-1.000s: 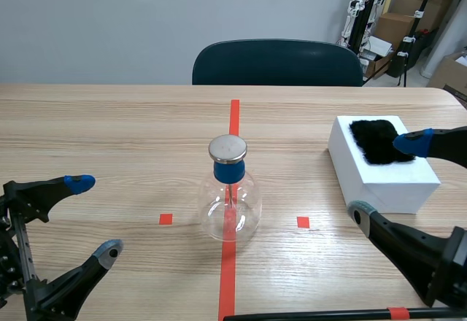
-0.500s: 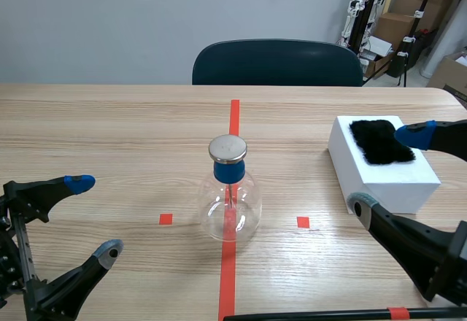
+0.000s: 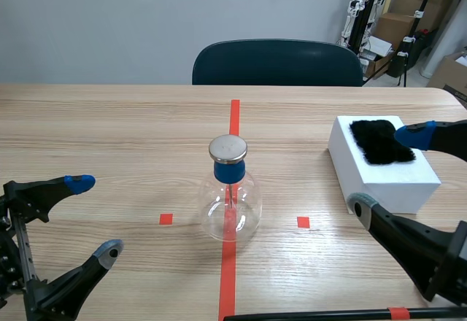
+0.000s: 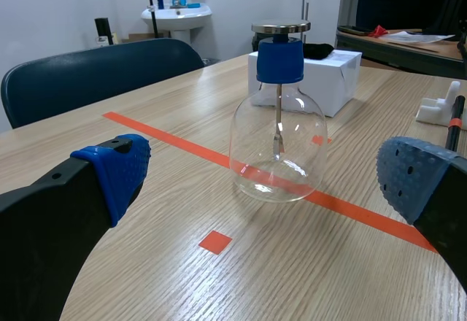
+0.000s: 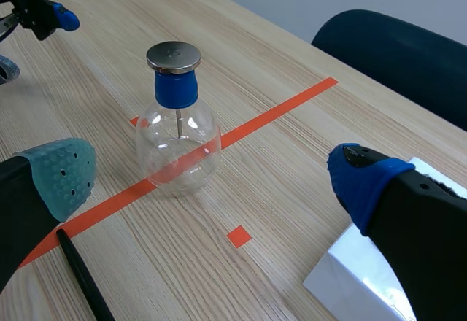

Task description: Do the electroscope experiment. return to the home posture

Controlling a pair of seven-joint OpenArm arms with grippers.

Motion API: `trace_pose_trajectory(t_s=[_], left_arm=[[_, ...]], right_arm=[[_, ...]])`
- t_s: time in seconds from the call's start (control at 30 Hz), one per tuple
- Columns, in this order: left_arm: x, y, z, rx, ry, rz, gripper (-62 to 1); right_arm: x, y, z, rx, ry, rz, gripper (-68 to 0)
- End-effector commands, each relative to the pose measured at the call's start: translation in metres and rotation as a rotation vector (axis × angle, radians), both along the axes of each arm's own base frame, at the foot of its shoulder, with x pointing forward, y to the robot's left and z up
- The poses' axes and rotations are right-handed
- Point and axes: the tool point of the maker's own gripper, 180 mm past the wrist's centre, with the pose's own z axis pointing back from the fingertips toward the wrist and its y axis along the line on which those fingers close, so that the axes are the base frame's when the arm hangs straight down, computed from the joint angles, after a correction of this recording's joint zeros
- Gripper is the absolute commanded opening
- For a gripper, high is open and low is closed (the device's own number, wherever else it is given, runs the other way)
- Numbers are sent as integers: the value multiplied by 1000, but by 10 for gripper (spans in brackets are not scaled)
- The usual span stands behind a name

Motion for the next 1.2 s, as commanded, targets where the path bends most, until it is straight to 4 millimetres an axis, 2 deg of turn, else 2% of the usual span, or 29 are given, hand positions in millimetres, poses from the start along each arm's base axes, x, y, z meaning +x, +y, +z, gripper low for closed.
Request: trace_pose_trajectory(t_s=[0.0,0.2,0.4,0.73,0.87,0.97,1.17], left_arm=[[2,2,7,-18,-22,3,14],[2,2,7,-18,-23,3,14],[2,2,7,-18,-22,3,14],[3,3,8,-22,-24,9,14],[16,21,14,-71,7,103,14],[29,35,12,-38,41,182,14],[36,42,22,55,57,223,14]], right_arm=[[5,-2,9,10,-29,3,4],[1,-3,2,-21,-8,5,4],[-9,-14,-3,-47,7,-43,4],[-37,-38,6,-75,-48,-158,4],[-48,-49,5,-55,-29,-221,4],[-57,-52,9,-17,-36,-262,4],[-67,-51,26,101,-95,-324,4]])
